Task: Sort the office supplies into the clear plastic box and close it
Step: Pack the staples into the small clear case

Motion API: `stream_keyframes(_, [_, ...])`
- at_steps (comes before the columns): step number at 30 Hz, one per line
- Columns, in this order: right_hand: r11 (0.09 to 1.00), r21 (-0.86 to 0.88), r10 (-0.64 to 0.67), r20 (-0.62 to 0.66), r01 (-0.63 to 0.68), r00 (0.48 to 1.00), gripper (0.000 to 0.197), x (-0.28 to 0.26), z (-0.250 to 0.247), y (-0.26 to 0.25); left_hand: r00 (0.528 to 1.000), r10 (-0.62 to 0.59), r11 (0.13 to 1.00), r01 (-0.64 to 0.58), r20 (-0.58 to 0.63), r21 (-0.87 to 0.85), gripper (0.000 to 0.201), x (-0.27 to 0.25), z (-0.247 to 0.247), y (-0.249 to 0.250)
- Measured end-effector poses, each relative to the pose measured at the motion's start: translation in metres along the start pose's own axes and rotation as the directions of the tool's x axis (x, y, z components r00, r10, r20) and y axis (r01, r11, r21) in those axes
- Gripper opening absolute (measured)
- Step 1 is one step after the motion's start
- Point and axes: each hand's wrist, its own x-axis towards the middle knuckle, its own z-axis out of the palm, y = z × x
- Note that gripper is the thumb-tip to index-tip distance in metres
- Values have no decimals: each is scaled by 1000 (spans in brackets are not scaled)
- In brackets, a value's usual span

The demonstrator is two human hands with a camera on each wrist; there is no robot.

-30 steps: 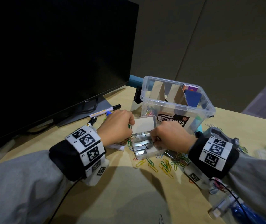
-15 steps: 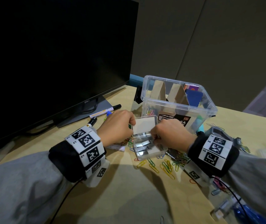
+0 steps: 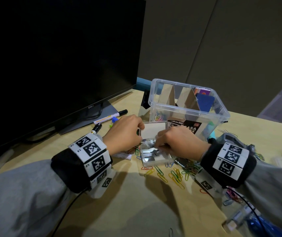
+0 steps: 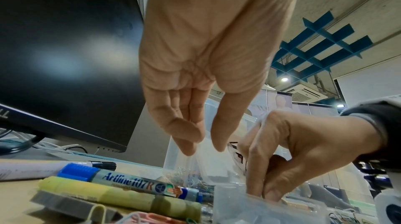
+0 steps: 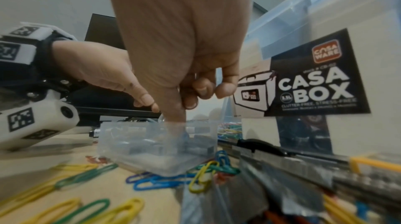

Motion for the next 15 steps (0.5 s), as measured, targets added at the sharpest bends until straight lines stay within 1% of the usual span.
stream_keyframes(2, [1000,-23,-15,23,16,1000,17,2,0,-1,1000,0,1000,0,-4,1,26,0,0,1])
stream_keyframes(5, [998,-62,27,64,-23,998,18,4,1,-4,1000,-6,1000,6,-6,0,26,-1,1,2])
stream_keyframes(11, [996,-76,52,81,-46,995,21,6,-3,-11,1000,-12,1000,12,-13,0,28,-2,0,3])
stream_keyframes(13, [995,-77,76,96,-69,992,20,3,-8,-12,1000,-13,1000,13,-11,4,28,-3,0,3])
stream_keyframes(15, [991,-89,116,138,-104,984,19,-2,-12,-13,1000,-12,1000,12,-7,11,28,-3,-1,3])
